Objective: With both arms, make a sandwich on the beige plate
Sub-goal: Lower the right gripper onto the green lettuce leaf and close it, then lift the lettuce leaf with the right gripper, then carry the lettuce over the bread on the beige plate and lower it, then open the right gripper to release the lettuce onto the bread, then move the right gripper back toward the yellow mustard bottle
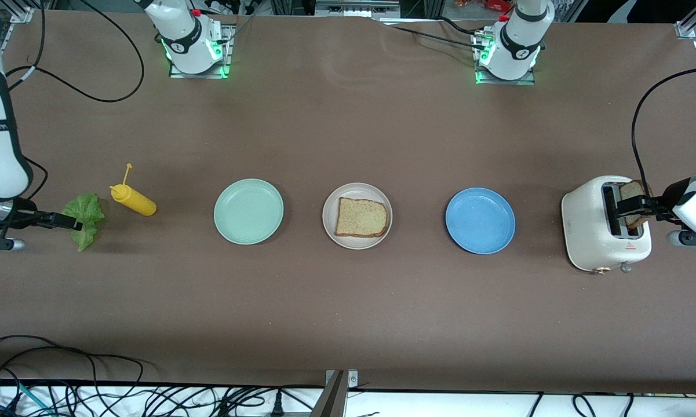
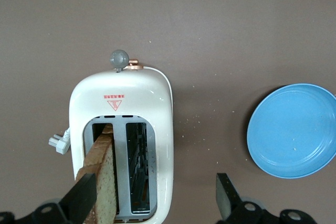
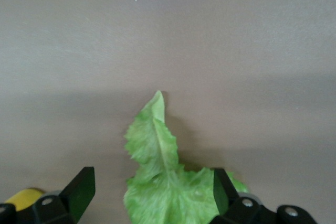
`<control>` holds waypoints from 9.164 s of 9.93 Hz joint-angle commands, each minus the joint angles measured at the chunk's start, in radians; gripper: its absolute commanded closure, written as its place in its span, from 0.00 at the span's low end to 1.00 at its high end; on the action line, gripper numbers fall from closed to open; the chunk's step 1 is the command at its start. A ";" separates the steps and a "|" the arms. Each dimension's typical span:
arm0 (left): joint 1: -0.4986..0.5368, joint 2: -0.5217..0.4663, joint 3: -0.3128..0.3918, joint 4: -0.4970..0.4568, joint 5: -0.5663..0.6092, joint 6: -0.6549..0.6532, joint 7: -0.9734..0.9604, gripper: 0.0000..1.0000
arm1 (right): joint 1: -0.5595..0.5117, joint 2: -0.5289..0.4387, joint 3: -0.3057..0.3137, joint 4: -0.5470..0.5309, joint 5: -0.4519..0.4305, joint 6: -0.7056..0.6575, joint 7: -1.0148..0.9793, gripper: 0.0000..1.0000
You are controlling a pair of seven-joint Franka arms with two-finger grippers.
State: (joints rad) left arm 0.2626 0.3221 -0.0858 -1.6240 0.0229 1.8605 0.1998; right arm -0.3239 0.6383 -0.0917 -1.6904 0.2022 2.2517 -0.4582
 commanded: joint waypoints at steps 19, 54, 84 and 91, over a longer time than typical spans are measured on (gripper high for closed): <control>0.001 0.008 -0.008 0.016 0.031 -0.021 0.007 0.00 | 0.034 -0.109 -0.045 -0.008 -0.127 -0.005 0.016 1.00; 0.000 0.009 -0.008 0.010 0.031 -0.023 0.006 0.00 | 0.850 0.227 0.259 0.393 0.158 0.204 1.543 1.00; 0.018 0.005 -0.003 0.013 0.071 -0.032 0.015 0.00 | 0.789 -0.115 -0.212 0.356 -0.216 -0.431 1.017 0.00; 0.079 -0.021 -0.005 -0.043 0.071 0.011 0.024 0.00 | 0.614 -0.193 -0.301 0.299 -0.091 -0.520 0.401 0.00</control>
State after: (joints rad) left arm 0.3258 0.3325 -0.0803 -1.6253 0.0593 1.8476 0.2079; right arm 0.3063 0.4738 -0.3771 -1.3550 0.0670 1.7361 0.0367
